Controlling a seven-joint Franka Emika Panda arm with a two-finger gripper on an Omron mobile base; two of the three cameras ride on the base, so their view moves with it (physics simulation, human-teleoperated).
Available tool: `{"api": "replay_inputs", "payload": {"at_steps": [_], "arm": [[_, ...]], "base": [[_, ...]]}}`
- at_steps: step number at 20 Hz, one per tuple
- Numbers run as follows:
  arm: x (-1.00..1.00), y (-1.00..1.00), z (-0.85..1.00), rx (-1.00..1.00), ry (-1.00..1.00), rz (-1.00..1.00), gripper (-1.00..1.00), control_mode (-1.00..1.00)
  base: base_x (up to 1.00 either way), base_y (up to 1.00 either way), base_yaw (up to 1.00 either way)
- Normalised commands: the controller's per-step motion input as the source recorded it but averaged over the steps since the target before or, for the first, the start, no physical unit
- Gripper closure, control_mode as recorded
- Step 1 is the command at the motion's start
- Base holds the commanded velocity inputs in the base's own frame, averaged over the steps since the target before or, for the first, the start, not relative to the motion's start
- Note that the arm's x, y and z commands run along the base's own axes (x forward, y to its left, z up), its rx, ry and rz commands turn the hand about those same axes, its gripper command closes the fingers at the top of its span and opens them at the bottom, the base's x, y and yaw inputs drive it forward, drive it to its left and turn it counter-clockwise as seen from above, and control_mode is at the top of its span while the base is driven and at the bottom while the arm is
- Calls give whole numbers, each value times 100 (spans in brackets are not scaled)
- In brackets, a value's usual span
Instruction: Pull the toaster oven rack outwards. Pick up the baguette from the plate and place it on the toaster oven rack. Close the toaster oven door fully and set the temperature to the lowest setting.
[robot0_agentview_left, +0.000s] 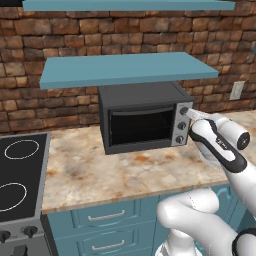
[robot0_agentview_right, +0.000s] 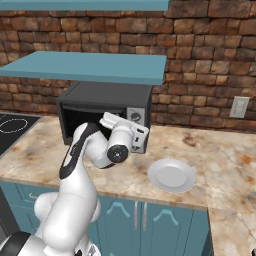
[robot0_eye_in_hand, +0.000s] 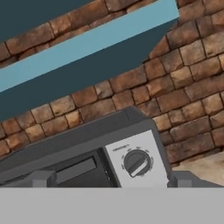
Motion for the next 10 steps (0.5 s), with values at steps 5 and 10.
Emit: {"api": "replay_inputs", "payload": {"at_steps": [5, 10], "arm": [[-7, -1, -1, 22, 0, 0, -100, -100], [-7, -9, 0, 36, 2, 0, -100, -100]], "base": [[0, 0, 0], [0, 0, 0]]}}
